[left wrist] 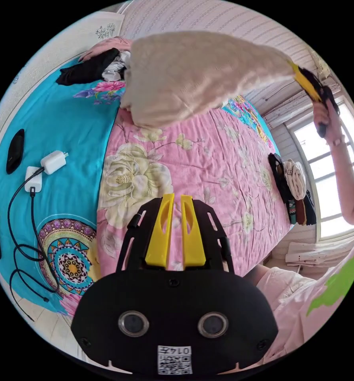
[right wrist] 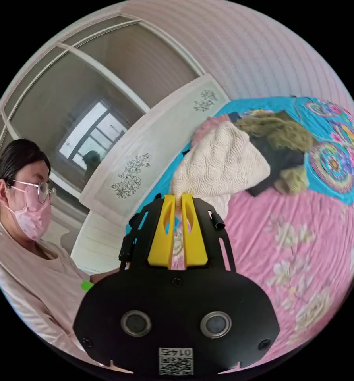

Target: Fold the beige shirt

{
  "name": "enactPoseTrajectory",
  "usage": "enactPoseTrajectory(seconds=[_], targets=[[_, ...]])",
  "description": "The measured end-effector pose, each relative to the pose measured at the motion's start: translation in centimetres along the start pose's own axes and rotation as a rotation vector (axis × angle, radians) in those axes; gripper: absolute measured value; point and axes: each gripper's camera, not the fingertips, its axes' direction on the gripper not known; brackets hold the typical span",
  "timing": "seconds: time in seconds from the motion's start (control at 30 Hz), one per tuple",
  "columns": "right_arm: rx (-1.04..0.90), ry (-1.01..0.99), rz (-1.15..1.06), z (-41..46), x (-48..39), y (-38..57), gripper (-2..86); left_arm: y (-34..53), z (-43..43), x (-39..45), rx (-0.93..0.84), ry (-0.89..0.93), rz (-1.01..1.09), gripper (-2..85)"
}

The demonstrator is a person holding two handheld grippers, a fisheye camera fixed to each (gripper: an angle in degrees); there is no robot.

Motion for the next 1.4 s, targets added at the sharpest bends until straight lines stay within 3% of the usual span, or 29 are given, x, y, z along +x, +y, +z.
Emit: enactPoseTrajectory(seconds=[0.13, 0.2, 0.27, 0.53, 0.63, 0.7, 0.77, 0.93, 1.2, 1.27, 1.4], targets=[[-0.160, 0.375, 0.400, -5.2, 8.0, 12.7, 4.0, -0.7, -0.2, 2.2, -0.026, -0.006, 0.061, 7.0], [-0.210, 0.360, 0.605, -6.3, 11.7, 17.9, 7.4, -1.2, 0.5, 3.4, -0.044, 0.003, 0.091, 7.8], [-0.070, 0.200, 0.831, -8.2, 14.3, 22.7, 16.1, -1.8, 0.9, 4.8, -0.045, 0.032, 0.111, 8.8], [-0.046, 0.126, 0.472, -4.5, 13.2, 19.2, 17.1, -5.1, 3.1, 11.2, -0.080, 0.064, 0.244, 8.2], [-0.086, 0.255, 0.379, -1.7, 15.1, 16.1, 17.7, -5.7, 2.8, 12.0, -0.084, 0.061, 0.238, 8.0], [-0.193, 0.190, 0.362, 0.1, 16.7, 14.5, 16.8, -5.6, 2.4, 12.3, -0.084, 0.044, 0.240, 8.0], [-0.346, 0.109, 0.346, 1.7, 17.8, 14.7, 6.2, -5.4, 2.0, 12.4, -0.080, 0.034, 0.230, 7.9], [-0.314, -0.022, 0.219, -3.9, 13.8, 20.6, 3.8, -5.2, 1.2, 12.1, -0.067, 0.023, 0.178, 7.8], [-0.635, -0.014, 0.525, -11.5, 13.8, 38.2, 10.1, -5.3, 3.0, 13.0, -0.099, 0.075, 0.130, 7.5], [-0.548, -0.073, 0.649, -14.4, 15.6, 40.1, 11.0, -5.6, 4.0, 14.3, -0.119, 0.098, 0.154, 7.6], [-0.397, 0.012, 0.645, -18.9, 17.6, 39.7, 11.8, -6.7, 6.1, 18.5, -0.167, 0.159, 0.238, 8.1]])
